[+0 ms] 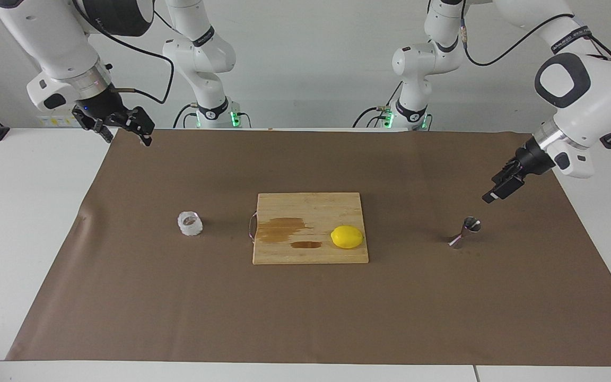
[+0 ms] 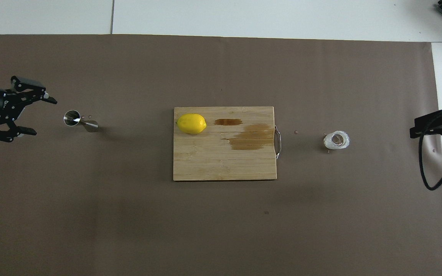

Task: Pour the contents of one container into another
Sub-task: 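Move the open left gripper around the small metal cup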

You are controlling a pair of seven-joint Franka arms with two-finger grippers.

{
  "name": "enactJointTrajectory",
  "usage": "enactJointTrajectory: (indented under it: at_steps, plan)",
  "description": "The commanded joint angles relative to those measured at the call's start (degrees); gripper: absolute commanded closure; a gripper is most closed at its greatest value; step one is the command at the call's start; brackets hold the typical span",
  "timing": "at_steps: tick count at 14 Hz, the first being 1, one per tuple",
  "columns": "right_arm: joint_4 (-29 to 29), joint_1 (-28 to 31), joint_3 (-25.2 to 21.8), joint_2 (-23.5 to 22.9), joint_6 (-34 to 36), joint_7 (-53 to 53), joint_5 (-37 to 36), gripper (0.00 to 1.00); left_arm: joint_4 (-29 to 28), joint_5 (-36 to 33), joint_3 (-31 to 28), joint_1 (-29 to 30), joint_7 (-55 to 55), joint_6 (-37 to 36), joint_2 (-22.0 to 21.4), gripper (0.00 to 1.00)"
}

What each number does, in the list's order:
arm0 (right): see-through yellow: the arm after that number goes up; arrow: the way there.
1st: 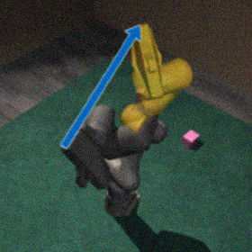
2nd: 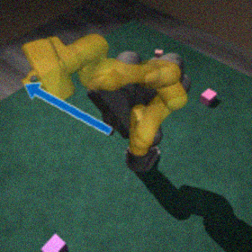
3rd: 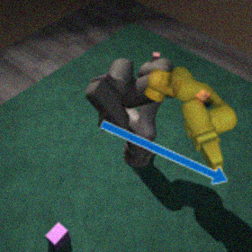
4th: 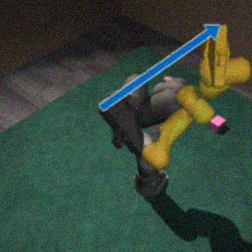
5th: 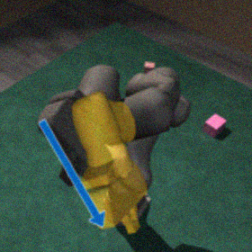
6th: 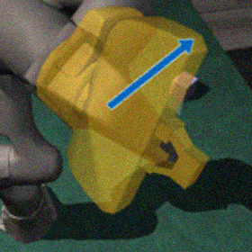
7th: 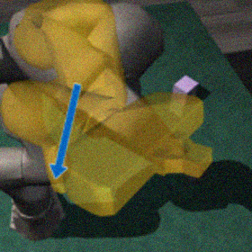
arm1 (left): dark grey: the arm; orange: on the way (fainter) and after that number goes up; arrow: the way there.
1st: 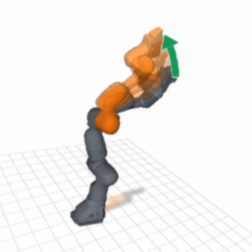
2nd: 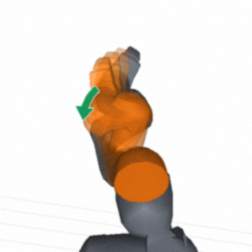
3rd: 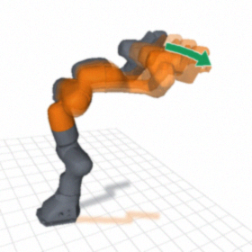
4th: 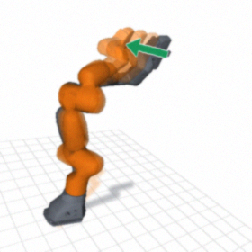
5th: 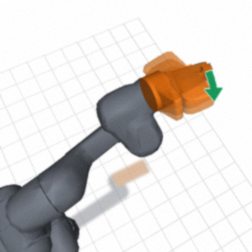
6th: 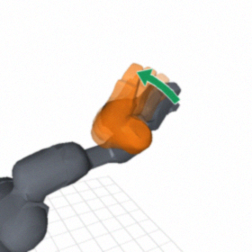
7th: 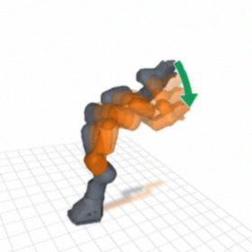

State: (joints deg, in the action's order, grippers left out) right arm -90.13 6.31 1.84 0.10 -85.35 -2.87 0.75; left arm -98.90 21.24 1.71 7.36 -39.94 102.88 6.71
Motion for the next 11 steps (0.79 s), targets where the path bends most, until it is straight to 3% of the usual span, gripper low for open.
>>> enactJointTrajectory:
  at_steps: [1, 5, 7, 11]
  plan:
    - [0.4, 0.45, 0.27, 0.17, 0.98, -0.2, 0.92, 0.0, -1.2, 4.23, 0.4, 1.34, -8.2, 3.01, 0.76, 0.0]
    - [0.48, 0.45, 0.27, 0.17, 1.06, -0.2, 0.92, 0.0, -4.02, 13.8, 0.4, 4.93, -15.95, 5.05, 1.46, 0.0]
    - [0.4, 0.45, 0.27, 0.17, 0.98, -0.2, 0.92, 0.0, -3.85, 18.9, 0.4, 6.35, -18.85, 4.52, 3.92, 0.0]
    - [0.48, 0.45, 0.27, 0.17, 0.98, -0.2, 0.92, 0.0, -4.02, 22.96, 0.49, 6.96, -22.37, 4.52, 7.26, 0.0]
